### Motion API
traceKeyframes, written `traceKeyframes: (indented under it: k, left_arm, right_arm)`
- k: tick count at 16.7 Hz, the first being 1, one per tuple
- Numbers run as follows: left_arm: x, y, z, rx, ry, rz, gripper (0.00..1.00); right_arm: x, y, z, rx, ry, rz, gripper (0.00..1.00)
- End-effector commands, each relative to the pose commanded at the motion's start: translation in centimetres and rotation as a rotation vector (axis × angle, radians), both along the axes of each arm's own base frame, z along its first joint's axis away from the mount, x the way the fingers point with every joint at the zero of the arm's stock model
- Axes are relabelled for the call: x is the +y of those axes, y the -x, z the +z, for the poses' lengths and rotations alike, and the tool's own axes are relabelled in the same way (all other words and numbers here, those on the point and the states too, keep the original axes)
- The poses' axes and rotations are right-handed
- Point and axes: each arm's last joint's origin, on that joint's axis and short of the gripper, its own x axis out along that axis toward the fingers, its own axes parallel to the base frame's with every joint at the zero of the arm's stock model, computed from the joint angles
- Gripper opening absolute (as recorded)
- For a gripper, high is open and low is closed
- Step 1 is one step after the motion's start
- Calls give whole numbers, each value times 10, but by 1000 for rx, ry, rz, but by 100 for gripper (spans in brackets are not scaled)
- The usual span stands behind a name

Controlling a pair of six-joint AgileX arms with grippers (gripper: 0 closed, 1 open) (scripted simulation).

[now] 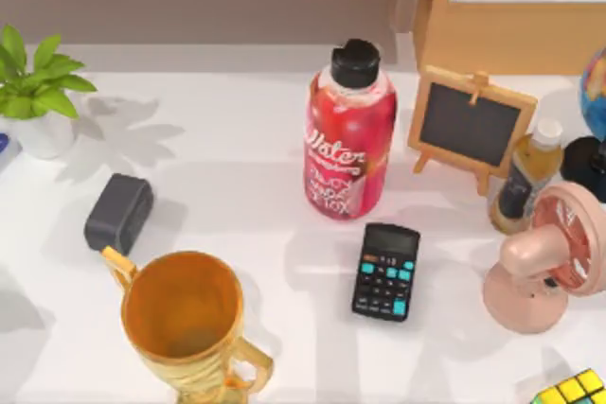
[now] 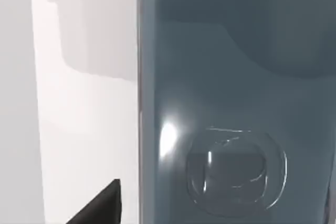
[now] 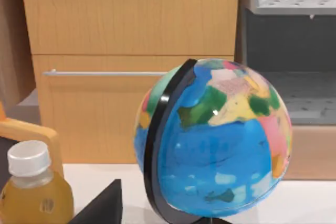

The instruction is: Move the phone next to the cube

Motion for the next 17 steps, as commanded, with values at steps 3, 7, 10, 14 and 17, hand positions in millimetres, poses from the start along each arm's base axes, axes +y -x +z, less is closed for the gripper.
traceKeyframes:
  k: [3,7,10,14,17]
  left_arm:
    - [14,0,-10,45,54,-20,100]
    - [15,-1,-11,48,58,-22,100]
    - [14,-1,-17,50,60,-22,100]
    - [16,-2,-42,45,53,-22,100]
    - [15,-2,-51,48,58,-22,100]
  right_arm:
    - [0,0,0,0,0,0,100]
    - [0,0,0,0,0,0,100]
    - [0,0,0,0,0,0,100]
    - [0,0,0,0,0,0,100]
    - [0,0,0,0,0,0,100]
